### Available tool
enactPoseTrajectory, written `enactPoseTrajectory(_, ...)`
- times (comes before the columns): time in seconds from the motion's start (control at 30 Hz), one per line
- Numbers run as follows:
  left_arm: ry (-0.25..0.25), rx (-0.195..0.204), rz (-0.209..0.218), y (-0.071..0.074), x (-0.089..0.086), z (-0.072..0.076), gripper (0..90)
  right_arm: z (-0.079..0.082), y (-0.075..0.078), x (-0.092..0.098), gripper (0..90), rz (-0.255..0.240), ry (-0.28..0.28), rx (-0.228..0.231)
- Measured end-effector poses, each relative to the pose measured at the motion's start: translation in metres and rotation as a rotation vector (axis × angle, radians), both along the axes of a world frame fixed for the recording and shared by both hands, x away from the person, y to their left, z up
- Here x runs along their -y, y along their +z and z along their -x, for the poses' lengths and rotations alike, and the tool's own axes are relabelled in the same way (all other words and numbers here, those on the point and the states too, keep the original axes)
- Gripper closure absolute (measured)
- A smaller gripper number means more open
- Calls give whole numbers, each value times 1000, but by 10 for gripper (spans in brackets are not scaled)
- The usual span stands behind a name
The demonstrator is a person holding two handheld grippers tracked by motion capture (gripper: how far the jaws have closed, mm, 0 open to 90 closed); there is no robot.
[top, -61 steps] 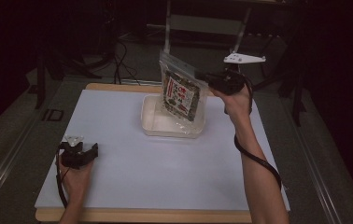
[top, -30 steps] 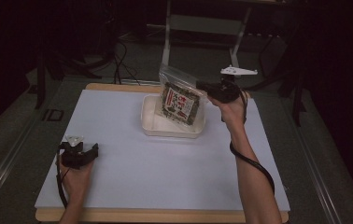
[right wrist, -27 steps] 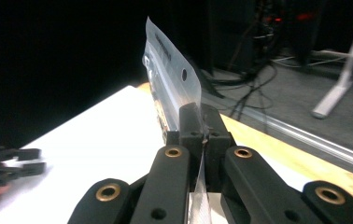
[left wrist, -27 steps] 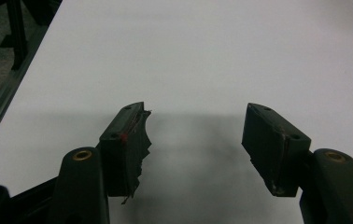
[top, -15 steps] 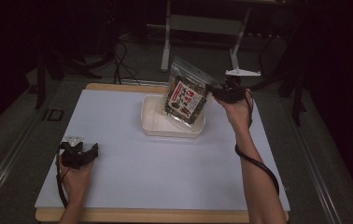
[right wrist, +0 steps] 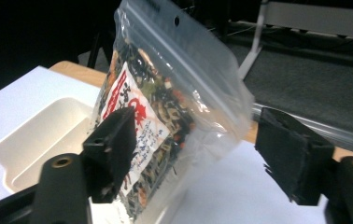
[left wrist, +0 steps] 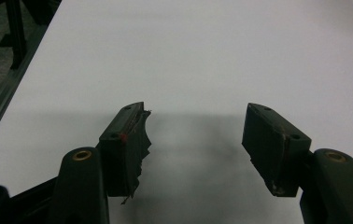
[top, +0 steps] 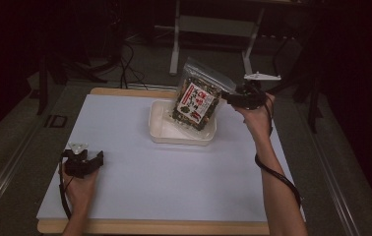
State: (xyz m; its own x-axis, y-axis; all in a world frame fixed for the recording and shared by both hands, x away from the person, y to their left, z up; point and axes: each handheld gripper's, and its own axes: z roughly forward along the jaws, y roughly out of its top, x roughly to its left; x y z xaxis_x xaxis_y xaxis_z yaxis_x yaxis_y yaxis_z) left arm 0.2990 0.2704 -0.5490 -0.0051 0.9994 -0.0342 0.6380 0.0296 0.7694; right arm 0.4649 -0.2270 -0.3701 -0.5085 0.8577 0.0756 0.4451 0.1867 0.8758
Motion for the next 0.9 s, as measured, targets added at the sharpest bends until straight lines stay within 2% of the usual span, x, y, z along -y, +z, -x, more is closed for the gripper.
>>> enactPoseTrajectory(0.17,3,-1,-3,0,0,0,396,9,9,15,249,11,-20,25)
enactPoseTrajectory(0.33,8,0,-9,0,0,0,387,18,12,24,246,53,5,17)
enactPoseTrajectory(0.4,10,-2,-10,0,1,0,382,22,12,25,245,91,17,1)
enactPoseTrajectory(0.5,13,-2,-13,0,1,0,377,28,10,28,245,111,34,-12)
enactPoseTrajectory(0.63,17,-2,-13,0,1,0,371,38,9,32,246,115,46,-15)
enactPoseTrajectory(0.73,19,-2,-17,0,1,0,364,47,5,33,246,138,58,-8)
enactPoseTrajectory(0.9,24,-6,-21,-1,2,-1,353,66,-5,42,246,126,79,-12)
